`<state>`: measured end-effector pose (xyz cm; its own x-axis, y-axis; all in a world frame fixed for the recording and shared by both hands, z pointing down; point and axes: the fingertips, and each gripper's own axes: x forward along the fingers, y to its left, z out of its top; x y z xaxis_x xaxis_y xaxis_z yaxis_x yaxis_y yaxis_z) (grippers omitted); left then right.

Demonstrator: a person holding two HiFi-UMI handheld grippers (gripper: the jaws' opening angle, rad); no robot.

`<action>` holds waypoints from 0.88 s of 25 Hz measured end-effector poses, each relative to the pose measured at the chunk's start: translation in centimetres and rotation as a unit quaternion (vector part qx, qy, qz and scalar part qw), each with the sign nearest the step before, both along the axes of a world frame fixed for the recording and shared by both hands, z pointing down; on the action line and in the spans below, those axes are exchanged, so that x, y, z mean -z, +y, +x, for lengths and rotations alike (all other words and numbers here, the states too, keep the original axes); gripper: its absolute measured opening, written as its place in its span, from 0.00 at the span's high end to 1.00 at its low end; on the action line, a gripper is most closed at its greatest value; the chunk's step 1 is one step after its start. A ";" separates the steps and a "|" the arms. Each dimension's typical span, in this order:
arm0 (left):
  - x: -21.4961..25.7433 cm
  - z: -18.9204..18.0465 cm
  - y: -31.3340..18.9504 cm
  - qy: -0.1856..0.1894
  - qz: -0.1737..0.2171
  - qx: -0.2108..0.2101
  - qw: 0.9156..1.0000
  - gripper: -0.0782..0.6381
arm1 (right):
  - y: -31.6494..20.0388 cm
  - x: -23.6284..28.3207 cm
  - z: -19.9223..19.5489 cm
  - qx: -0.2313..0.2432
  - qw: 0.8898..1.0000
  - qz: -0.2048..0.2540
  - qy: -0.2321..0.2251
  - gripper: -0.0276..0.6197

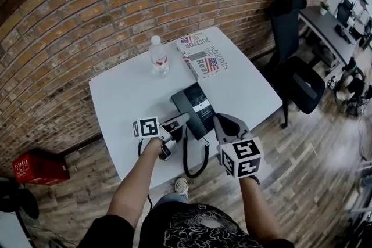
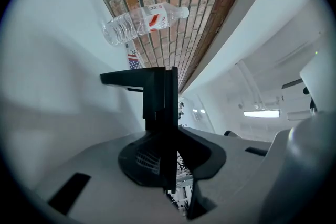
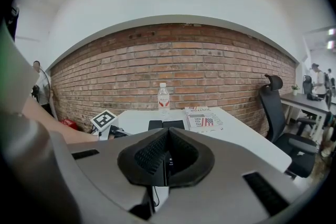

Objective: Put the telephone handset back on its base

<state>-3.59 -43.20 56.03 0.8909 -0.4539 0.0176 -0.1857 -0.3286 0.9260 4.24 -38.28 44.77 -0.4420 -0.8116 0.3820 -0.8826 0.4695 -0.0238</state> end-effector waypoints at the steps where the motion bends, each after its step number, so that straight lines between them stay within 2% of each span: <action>1: 0.0 0.0 0.0 -0.001 -0.002 0.001 1.000 0.78 | 0.0 0.0 0.0 0.000 1.000 0.000 0.000 0.95; 22: 0.0 0.0 0.3 -0.017 0.002 -0.006 1.000 0.77 | 0.3 0.1 -0.4 0.003 1.000 0.002 -0.002 0.95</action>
<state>-3.59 -42.95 56.07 0.8954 -0.4428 0.0463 -0.2132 -0.3353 0.9177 3.89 -37.97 44.67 -0.4489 -0.8098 0.3779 -0.8793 0.4755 -0.0255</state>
